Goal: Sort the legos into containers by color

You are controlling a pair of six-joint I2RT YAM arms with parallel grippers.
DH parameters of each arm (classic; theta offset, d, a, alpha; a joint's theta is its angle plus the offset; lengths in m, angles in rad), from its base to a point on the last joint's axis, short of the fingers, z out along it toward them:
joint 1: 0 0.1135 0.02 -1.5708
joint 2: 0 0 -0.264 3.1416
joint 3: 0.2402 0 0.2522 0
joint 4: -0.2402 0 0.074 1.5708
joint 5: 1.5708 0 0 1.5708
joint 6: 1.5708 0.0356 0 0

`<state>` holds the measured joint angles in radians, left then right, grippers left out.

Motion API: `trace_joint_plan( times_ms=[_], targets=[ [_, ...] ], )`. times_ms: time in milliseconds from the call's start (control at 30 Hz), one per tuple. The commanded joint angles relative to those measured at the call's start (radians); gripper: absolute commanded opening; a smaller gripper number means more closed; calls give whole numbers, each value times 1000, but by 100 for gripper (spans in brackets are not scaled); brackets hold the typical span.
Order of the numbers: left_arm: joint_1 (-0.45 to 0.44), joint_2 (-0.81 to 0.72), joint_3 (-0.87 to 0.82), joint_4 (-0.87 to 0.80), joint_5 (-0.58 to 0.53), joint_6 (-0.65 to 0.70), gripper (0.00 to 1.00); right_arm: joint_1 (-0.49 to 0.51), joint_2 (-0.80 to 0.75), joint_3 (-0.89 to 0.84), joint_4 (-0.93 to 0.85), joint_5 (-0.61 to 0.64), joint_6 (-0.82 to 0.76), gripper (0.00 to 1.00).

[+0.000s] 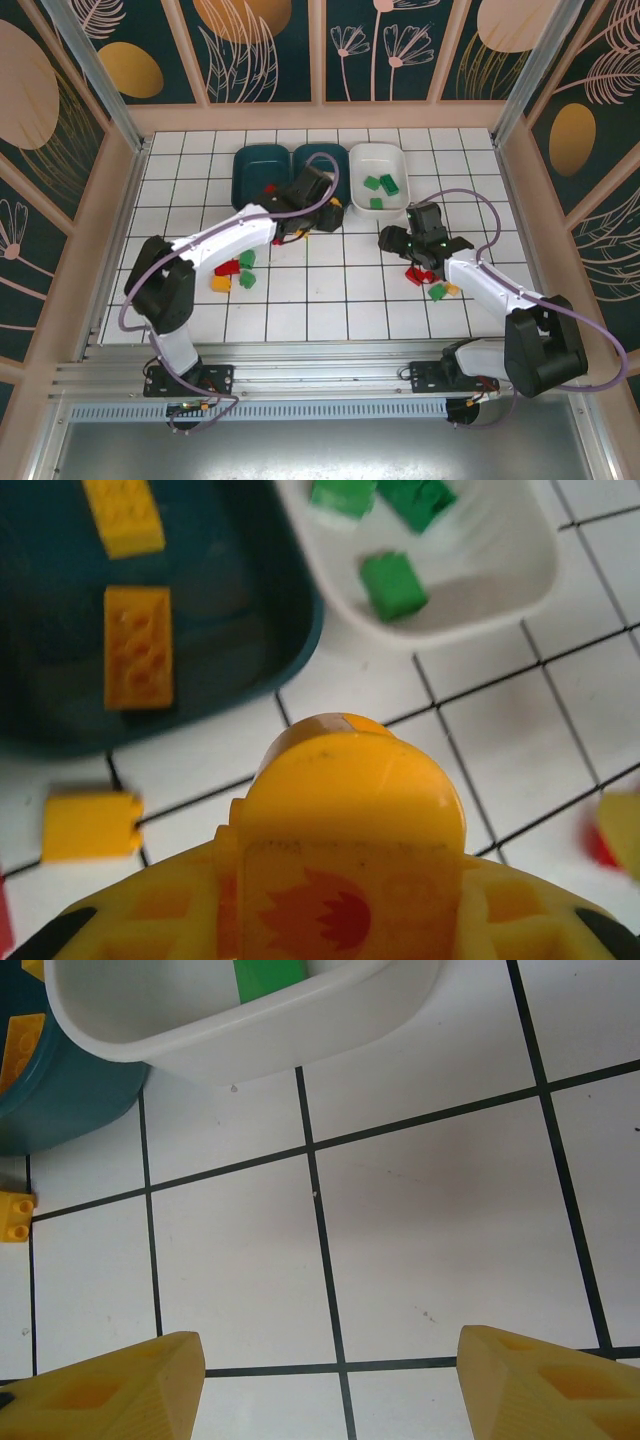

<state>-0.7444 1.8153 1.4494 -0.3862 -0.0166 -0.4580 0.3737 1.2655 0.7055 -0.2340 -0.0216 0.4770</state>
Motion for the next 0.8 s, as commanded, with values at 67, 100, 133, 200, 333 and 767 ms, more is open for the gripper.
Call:
trace_joint_plan(
  times_ms=[67,100,133,200,333,767],
  targets=[
    [82,164,176,-86,60,39,20,-11,-42,-14,-4,-3,-12,68],
    [95,188,209,-92,71,38,20,-11,-51,-15,-7,-3,-10,68],
    [112,213,241,-97,79,37,20,-12,-59,-18,-11,-1,-8,68],
    [139,261,305,-111,87,38,20,-12,-76,-24,-15,-2,-3,68],
    [162,385,471,-199,56,58,20,-14,-97,-40,-19,-9,5,68],
    [180,526,672,-282,-19,59,66,-13,-117,-14,-36,-30,-11,69]
  ],
)
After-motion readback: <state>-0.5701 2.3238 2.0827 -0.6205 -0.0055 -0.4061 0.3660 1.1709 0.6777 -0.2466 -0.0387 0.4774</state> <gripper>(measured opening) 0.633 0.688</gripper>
